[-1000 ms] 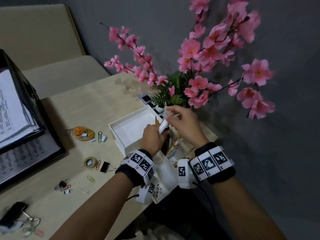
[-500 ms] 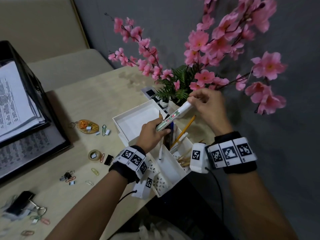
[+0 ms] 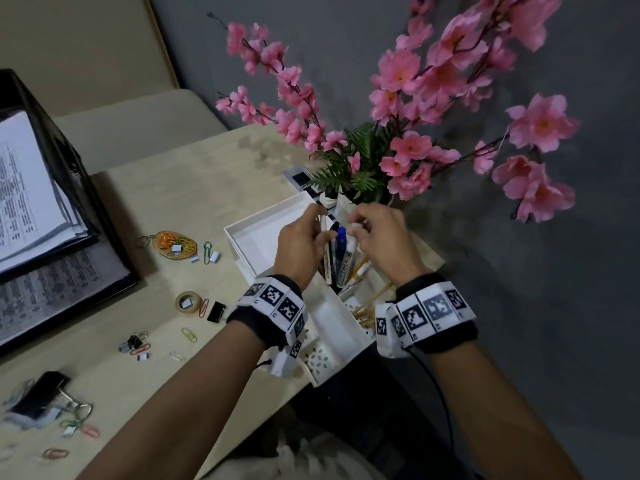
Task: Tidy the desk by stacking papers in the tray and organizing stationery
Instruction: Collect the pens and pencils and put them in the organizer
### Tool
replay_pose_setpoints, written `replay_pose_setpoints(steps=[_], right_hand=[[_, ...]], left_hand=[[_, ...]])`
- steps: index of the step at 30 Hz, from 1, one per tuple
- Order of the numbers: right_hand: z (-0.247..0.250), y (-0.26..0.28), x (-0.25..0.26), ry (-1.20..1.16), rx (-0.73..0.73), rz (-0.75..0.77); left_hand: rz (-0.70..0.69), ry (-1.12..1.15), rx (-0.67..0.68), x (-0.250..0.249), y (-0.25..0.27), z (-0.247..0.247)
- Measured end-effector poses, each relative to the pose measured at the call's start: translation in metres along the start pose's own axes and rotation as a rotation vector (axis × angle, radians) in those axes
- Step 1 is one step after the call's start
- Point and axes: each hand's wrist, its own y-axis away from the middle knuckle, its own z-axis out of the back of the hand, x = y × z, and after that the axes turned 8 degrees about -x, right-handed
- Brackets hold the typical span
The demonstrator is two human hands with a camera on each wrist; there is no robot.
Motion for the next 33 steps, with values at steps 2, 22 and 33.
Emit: replay_pose_setpoints(steps=[2,22,33], right_hand=[[-0.005,0.0,-0.002,0.031,0.008,-0.034],[-0.011,0.001,-0.007,0.084,0.036,-0.119],[-0.008,-0.001,-0.008,0.139,0.116,-0.077]], left_hand=[[-0.097,-0.099,0.016,0.007,0.005,-0.004],[0.04,0.072,-0.25,-0.023,-0.007,0.005],[-0.199,-0.422,0.03,0.012,0.023,-0.008]])
